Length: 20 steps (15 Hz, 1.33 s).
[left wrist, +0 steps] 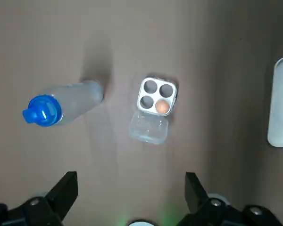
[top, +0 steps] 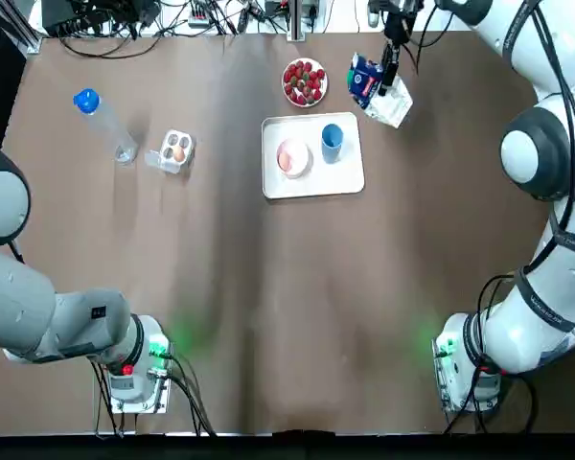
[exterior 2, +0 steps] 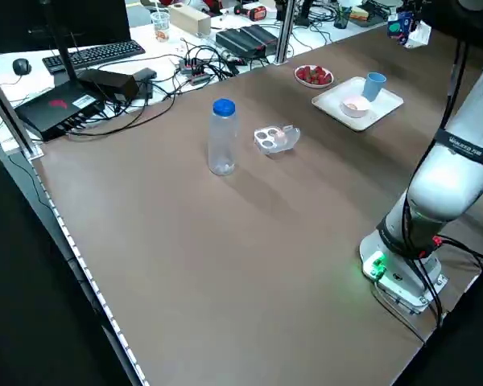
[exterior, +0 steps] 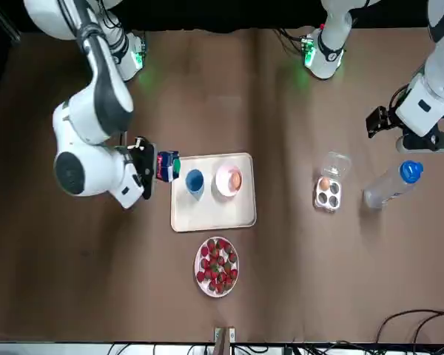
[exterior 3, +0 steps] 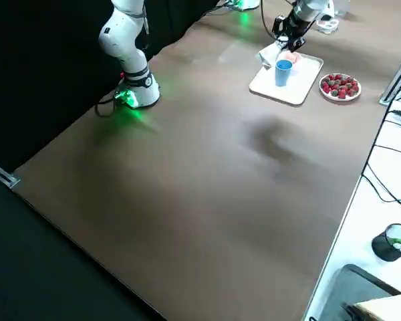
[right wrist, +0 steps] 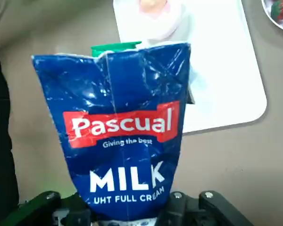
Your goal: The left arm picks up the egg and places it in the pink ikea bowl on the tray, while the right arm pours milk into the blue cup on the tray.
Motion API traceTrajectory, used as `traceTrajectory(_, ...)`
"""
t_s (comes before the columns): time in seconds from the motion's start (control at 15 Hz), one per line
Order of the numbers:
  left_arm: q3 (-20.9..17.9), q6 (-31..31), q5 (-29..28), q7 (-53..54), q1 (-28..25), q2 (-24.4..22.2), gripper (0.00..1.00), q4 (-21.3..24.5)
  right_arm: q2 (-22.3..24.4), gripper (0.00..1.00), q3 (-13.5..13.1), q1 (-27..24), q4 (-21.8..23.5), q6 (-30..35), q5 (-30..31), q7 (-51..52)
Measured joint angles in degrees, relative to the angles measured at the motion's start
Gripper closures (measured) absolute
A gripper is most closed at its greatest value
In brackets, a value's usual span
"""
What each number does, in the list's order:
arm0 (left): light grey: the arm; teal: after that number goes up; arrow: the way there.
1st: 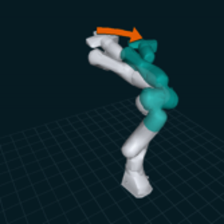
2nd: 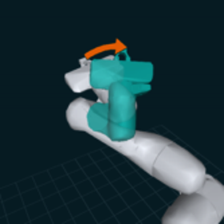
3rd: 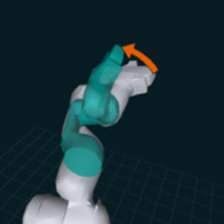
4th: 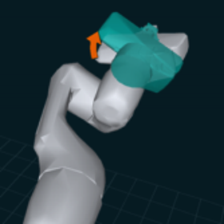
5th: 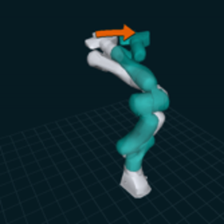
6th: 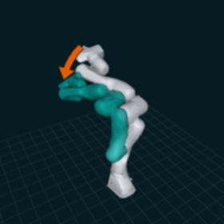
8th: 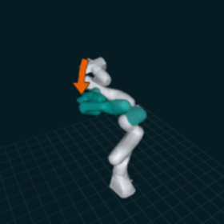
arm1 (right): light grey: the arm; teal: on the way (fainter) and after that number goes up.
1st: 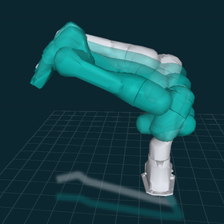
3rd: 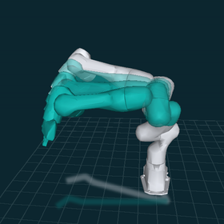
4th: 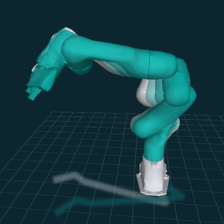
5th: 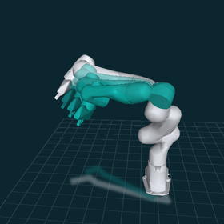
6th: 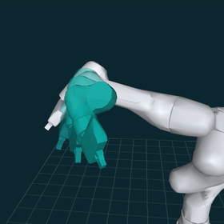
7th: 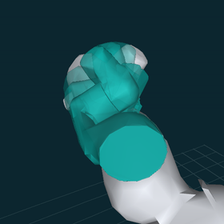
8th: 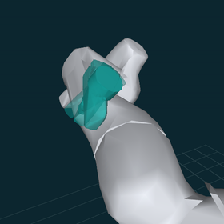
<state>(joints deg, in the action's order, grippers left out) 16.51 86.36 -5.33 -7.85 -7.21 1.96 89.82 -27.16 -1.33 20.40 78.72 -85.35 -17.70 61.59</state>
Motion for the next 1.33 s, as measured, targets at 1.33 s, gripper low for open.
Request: traceTrajectory(1.33,-11.53,-0.15,2.52,0.01,8.52,0.11,0.00,0.27,-0.82,0.74,-0.02,3.80,0.44,-2.51,7.01,-3.03)
